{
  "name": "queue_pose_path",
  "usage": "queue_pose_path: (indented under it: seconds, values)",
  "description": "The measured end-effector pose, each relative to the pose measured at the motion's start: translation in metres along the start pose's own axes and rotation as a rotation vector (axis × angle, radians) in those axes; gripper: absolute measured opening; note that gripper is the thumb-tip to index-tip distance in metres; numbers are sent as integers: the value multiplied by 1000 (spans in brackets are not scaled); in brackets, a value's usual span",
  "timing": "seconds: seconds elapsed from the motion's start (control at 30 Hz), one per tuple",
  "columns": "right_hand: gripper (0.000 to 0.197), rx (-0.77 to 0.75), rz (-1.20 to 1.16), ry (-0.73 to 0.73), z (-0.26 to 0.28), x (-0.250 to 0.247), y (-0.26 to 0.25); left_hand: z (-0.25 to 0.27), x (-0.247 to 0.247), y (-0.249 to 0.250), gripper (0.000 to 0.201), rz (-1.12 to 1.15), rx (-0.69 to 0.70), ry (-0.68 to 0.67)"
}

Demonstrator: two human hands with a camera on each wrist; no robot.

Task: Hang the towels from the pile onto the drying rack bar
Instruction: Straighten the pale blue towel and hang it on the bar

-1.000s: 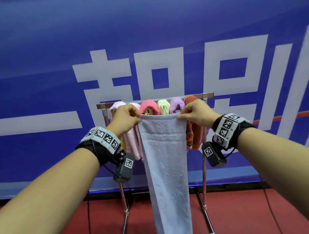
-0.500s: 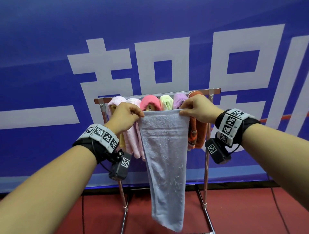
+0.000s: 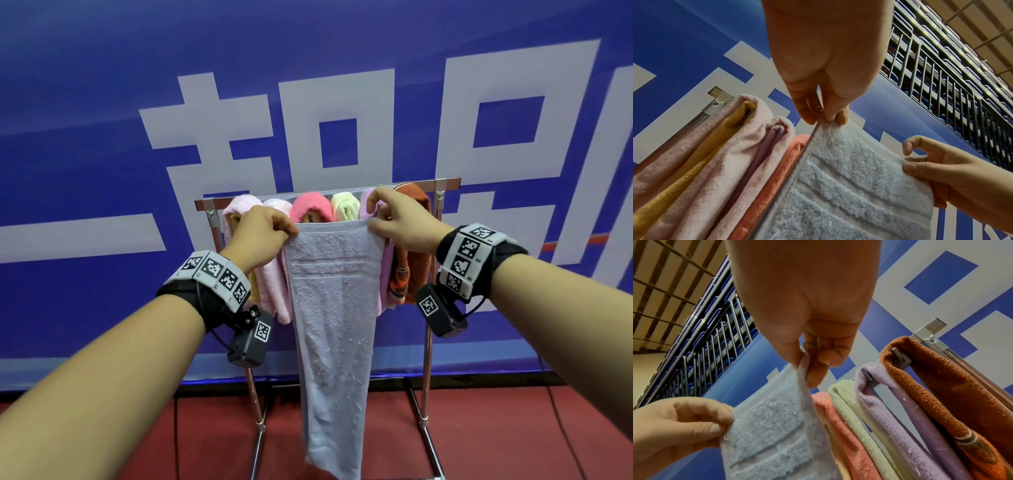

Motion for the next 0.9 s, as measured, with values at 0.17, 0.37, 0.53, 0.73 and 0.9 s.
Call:
queue_pose_path:
  seconds: [0.17,0.37,0.53,0.73,0.9]
  values:
    - [17,37,-40,-62,0,4,-7,-3,7,5,26,-7,-18,-19]
    - [36,153,-106,-296,9,11,-16,-3,17,18,29,10,-37,-98]
    - [21,7,14,-328,11,16,-25,-2,24,22,35,27,-36,-146]
    - [12,-235,202,-108,4,25,-47,0,28,36,21,83,66,-144]
    - [20,-194,172,-51,4,33,-52,-1,28,33,11,170,64,-86]
Point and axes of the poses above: each hand's wrist, its own z-axis away from the middle knuckle, its own x-axis out of the palm, y = z × x, the point moved 3 cm from there along -z, towards the middle knuckle, and after that the axes turned 9 degrees about x, right-handed, at the moved point
